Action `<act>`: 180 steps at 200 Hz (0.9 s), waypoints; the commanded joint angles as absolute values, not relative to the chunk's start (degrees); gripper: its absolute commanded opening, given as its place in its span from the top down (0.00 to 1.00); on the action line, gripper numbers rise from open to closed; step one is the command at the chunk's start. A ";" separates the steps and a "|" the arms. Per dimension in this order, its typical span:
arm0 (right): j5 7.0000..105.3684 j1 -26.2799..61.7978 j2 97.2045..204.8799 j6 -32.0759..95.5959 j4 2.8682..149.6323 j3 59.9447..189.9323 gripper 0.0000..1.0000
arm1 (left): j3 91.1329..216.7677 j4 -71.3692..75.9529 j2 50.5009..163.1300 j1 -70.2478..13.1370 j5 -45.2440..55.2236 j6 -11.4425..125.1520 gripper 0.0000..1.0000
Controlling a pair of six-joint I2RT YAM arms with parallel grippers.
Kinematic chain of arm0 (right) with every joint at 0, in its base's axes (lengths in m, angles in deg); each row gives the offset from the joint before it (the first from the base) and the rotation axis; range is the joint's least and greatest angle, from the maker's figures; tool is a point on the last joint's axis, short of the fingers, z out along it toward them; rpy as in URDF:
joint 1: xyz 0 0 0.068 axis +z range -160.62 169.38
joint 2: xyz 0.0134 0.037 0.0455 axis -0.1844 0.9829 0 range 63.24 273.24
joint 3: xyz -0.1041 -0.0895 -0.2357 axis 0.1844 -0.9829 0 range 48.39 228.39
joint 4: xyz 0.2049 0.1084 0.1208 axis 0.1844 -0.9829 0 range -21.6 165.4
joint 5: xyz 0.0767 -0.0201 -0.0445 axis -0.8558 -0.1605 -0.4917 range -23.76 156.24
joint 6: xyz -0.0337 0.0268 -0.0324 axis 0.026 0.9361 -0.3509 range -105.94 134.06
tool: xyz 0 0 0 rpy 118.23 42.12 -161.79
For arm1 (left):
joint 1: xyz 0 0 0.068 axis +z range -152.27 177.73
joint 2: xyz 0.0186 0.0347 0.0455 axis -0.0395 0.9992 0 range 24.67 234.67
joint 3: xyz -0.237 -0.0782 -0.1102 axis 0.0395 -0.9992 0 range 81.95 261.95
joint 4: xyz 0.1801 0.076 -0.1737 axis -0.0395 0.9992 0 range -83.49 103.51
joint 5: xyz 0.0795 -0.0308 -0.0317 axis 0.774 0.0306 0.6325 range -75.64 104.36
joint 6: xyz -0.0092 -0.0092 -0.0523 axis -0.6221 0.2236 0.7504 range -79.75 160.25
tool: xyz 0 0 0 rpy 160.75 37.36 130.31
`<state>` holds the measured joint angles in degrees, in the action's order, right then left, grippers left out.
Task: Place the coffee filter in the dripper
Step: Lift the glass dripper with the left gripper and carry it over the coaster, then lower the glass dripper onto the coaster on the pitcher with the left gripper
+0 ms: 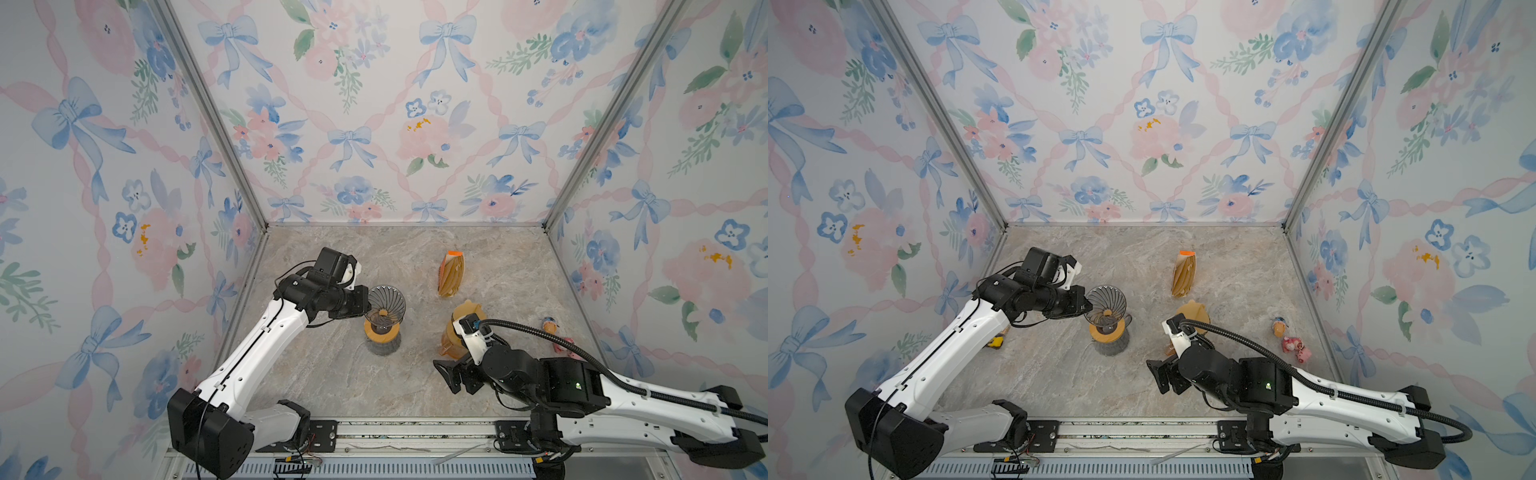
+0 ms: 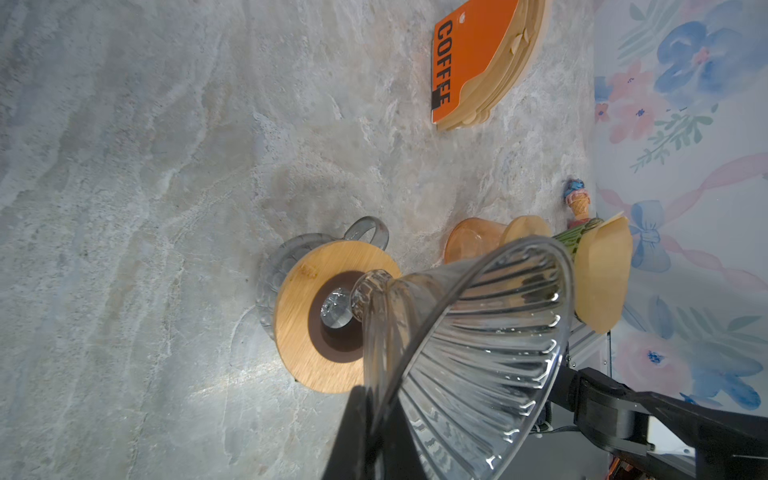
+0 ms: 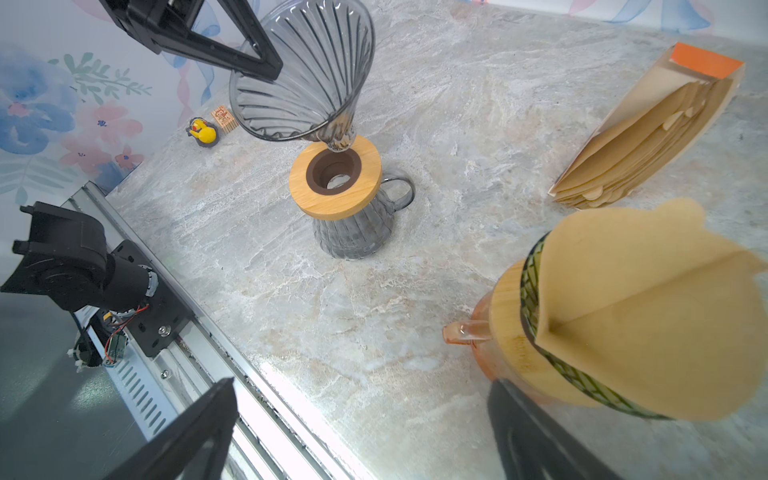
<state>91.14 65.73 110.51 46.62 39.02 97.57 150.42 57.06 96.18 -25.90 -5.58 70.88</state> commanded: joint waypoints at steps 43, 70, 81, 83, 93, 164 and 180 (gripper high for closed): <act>90.90 63.77 109.30 45.78 38.96 97.74 0.04 | 149.24 59.61 97.64 -24.02 -10.10 66.01 0.93; 90.42 63.41 109.28 45.74 38.99 97.64 0.04 | 148.85 59.60 98.36 -23.76 -10.49 65.66 0.93; 90.49 63.43 109.30 45.67 38.93 97.65 0.04 | 148.79 59.66 98.85 -23.71 -10.51 65.56 0.93; 90.47 63.46 109.30 45.69 38.93 97.61 0.04 | 148.82 59.66 98.94 -23.58 -10.51 65.47 0.93; 90.41 63.38 109.27 45.69 38.84 97.67 0.04 | 148.92 59.64 99.36 -23.67 -10.56 65.39 0.93; 90.28 63.18 108.76 46.03 39.24 96.72 0.04 | 148.84 59.63 101.84 -23.05 -10.34 64.10 0.92; 90.23 63.10 108.77 46.06 39.26 96.73 0.04 | 148.83 59.49 102.18 -22.84 -10.49 63.91 0.92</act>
